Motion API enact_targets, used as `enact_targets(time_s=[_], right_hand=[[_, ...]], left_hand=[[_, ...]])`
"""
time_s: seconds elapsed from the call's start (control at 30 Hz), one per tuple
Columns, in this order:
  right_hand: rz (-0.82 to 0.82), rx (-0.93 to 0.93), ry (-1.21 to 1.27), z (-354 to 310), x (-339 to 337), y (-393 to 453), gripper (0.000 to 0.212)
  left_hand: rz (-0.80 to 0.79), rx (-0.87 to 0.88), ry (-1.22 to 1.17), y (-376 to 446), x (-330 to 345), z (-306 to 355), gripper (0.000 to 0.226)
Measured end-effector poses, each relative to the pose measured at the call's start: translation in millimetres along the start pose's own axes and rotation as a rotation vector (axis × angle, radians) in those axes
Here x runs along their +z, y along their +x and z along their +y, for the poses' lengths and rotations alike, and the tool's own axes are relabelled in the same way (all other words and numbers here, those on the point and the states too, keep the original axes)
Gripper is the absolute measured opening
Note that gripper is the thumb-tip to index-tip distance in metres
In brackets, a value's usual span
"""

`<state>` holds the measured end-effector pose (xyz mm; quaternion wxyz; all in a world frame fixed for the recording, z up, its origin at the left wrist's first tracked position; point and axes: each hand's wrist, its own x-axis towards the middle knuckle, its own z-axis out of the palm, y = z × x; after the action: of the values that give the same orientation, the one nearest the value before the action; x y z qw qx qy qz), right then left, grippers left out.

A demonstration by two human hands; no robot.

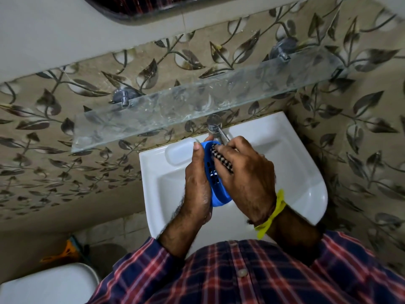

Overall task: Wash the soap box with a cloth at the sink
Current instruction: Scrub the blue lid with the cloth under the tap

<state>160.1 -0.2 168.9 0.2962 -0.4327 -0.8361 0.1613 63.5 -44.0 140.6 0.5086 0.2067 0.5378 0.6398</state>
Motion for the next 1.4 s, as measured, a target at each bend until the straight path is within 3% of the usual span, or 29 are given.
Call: enact_targets(time_s=[0.2, 0.43, 0.67, 0.9, 1.17, 1.4], right_hand=[[-0.210, 0.051, 0.023, 13.8, -5.4, -5.7, 0.023], [-0.072, 0.009, -0.024, 2.9, -8.3, 6.2, 0.021], [-0.284, -0.109, -0.090, 8.4, -17.7, -10.8, 0.023], [-0.126, -0.084, -0.085, 9.9, -18.1, 5.1, 0.020], [-0.376, -0.129, -0.140, 14.4, -23.0, -3.9, 0.017], [-0.583, -0.096, -0.148, 23.8, -25.2, -6.2, 0.018]], left_hand=[[0.031, -0.006, -0.007, 0.6, -8.5, -5.7, 0.054], [-0.017, 0.029, 0.035, 2.1, 0.1, -2.0, 0.057], [0.032, 0.030, 0.011, 6.6, -10.7, 2.4, 0.059], [-0.021, -0.025, -0.009, 7.4, -2.7, -0.1, 0.054], [0.068, -0.021, -0.080, 11.5, -10.1, 0.0, 0.061], [-0.032, 0.064, -0.061, 15.8, -9.9, 1.5, 0.058]])
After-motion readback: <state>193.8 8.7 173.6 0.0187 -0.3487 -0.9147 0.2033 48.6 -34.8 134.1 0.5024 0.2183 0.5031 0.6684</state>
